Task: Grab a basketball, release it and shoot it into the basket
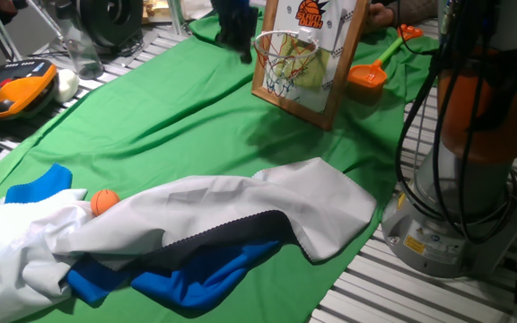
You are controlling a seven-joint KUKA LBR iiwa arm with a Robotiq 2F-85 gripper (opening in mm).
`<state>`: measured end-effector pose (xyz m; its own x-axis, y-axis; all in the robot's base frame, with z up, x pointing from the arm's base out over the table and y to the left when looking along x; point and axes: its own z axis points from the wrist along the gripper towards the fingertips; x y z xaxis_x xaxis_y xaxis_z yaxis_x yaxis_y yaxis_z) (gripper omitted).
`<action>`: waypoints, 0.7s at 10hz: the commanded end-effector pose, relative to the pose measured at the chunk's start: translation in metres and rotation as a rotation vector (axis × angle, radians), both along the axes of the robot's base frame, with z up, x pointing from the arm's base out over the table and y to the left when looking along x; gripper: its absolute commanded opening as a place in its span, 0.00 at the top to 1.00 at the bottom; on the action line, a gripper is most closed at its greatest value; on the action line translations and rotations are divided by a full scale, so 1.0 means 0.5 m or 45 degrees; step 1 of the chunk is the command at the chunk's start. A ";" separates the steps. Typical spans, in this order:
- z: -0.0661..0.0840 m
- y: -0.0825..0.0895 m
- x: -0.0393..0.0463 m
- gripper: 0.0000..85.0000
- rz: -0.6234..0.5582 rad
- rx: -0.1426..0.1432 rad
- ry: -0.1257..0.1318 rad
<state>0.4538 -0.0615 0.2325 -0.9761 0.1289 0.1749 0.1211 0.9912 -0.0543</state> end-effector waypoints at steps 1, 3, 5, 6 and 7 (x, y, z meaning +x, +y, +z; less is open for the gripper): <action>-0.022 0.076 -0.007 1.00 -0.023 -0.015 0.000; -0.051 0.096 -0.021 1.00 -0.060 -0.027 0.001; -0.071 0.107 -0.038 1.00 -0.066 -0.034 0.014; -0.079 0.111 -0.048 1.00 -0.050 -0.002 -0.002; -0.083 0.114 -0.052 1.00 -0.017 0.014 -0.025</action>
<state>0.4282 -0.0049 0.1910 -0.9773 0.1439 0.1557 0.1390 0.9894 -0.0423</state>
